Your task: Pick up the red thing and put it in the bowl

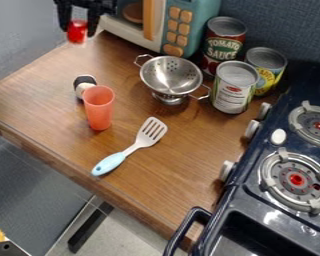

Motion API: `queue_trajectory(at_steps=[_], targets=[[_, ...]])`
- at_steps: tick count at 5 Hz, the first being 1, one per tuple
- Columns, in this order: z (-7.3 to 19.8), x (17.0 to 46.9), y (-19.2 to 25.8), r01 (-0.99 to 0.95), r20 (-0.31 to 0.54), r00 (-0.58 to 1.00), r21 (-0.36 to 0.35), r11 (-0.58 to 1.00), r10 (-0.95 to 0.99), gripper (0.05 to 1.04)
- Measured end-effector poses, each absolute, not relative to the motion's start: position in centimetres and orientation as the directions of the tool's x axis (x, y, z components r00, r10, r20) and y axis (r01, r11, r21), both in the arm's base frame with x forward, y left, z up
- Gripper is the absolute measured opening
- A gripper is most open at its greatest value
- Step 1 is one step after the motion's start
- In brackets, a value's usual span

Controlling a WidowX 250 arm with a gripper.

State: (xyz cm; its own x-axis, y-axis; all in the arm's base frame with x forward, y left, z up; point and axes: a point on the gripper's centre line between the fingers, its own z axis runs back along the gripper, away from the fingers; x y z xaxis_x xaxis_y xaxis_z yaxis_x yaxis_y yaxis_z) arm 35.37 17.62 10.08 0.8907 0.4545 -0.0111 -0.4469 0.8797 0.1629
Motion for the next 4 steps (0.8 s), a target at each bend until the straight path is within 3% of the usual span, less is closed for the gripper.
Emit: queue_trajectory(at_steps=[2, 3, 4], targets=[[10.5, 38.3, 15.5, 0.017, 0.014, 1.000, 0.172, 0.985, -0.020, 0.548], [10.2, 39.4, 14.2, 0.248, 0.047, 0.966, 0.138, 0.959, -0.256, 0.548], [10.8, 39.8, 13.2, 0.316, 0.054, 0.945, 0.111, 0.942, -0.323, 0.548]])
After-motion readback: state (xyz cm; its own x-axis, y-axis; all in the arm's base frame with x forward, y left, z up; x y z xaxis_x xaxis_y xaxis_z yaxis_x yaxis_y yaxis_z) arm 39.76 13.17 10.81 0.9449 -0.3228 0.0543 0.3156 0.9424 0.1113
